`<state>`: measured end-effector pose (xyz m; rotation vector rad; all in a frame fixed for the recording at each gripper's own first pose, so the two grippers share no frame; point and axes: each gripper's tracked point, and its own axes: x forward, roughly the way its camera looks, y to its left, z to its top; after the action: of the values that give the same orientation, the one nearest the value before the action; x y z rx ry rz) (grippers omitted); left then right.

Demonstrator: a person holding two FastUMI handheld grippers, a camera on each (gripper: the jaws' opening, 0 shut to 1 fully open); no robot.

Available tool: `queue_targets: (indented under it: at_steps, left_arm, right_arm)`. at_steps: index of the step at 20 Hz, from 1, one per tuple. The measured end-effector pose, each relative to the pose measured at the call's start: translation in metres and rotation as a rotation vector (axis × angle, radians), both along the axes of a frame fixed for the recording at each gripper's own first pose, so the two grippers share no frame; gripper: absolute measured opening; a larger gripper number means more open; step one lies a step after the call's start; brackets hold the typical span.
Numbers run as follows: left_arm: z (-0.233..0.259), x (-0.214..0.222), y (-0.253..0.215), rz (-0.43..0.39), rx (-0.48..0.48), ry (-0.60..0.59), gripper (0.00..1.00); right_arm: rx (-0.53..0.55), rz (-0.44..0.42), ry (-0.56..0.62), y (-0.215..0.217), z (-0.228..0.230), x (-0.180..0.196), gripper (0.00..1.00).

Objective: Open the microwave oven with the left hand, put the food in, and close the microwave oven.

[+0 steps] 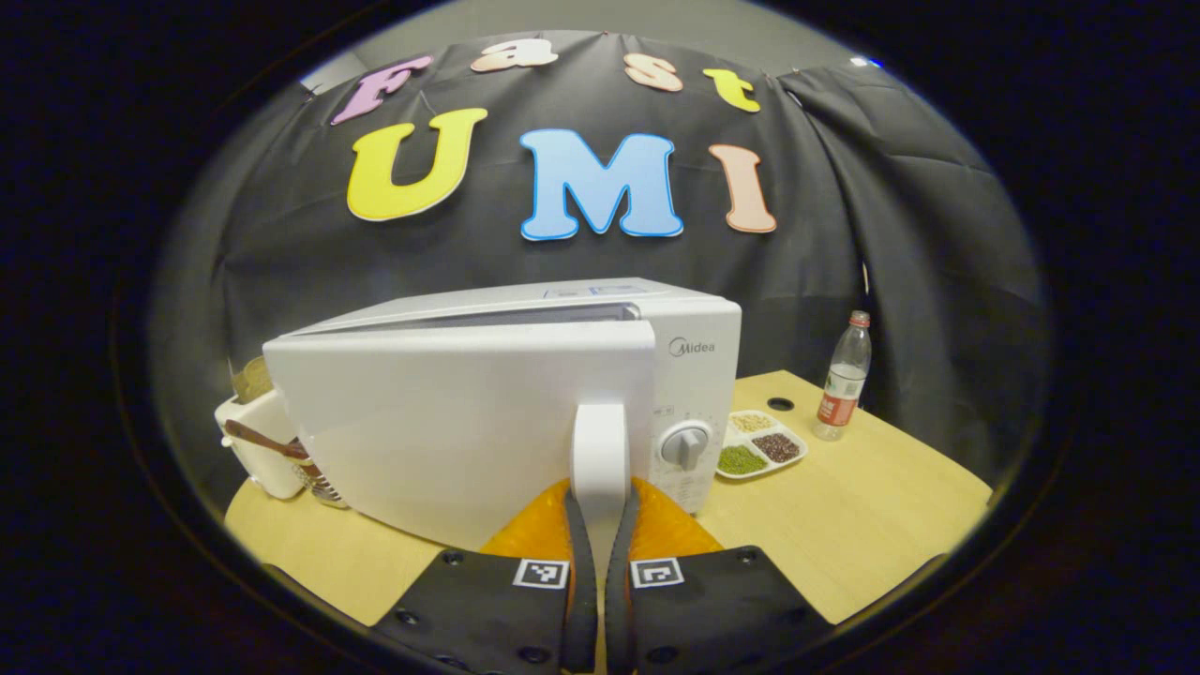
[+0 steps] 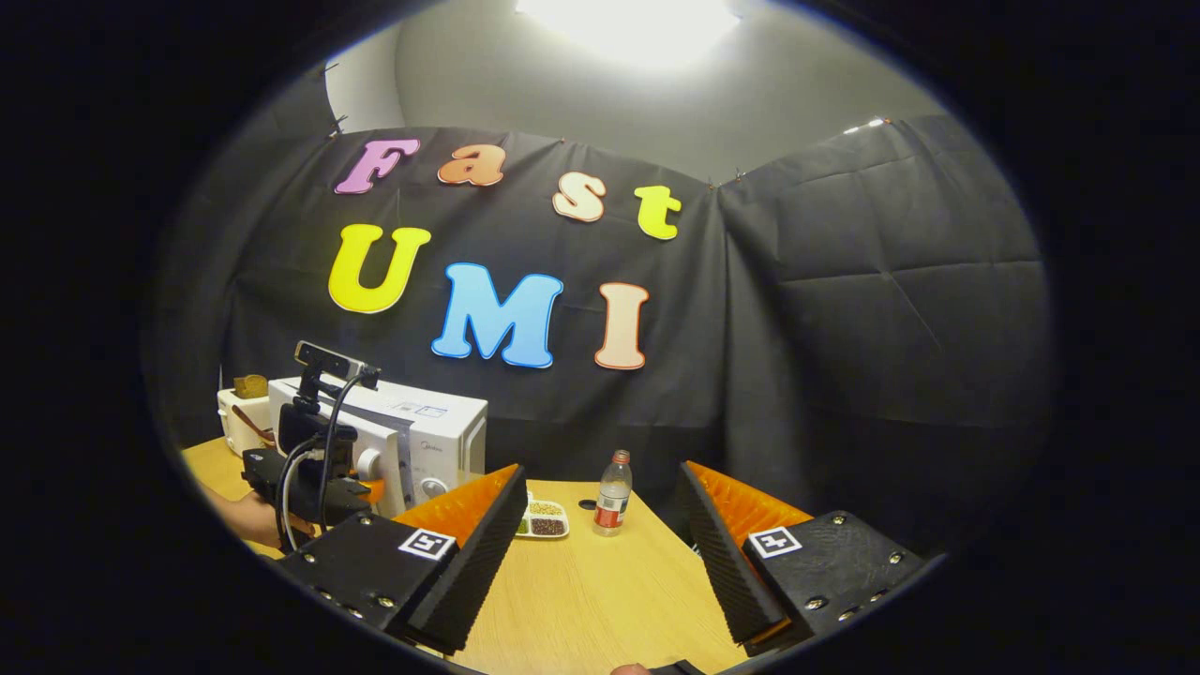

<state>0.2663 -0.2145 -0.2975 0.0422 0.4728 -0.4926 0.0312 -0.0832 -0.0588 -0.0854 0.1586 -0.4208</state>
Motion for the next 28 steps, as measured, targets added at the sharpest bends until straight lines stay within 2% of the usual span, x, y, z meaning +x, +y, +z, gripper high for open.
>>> queue_targets:
  at_steps: [6, 17, 28]
  left_arm:
    - [0.007, -0.04, 0.041, 0.032, 0.016, 0.016, 0.1]
    - [0.017, -0.098, 0.148, 0.165, 0.084, 0.019, 0.1]
    - [0.018, -0.12, 0.255, 0.233, 0.087, 0.028, 0.1]
  right_arm:
    - [0.026, 0.084, -0.025, 0.02, 0.008, -0.023, 0.98]
    - [0.087, 0.253, -0.042, 0.062, 0.014, -0.06, 0.98]
    - [0.14, 0.376, -0.045, 0.143, 0.015, -0.023, 0.98]
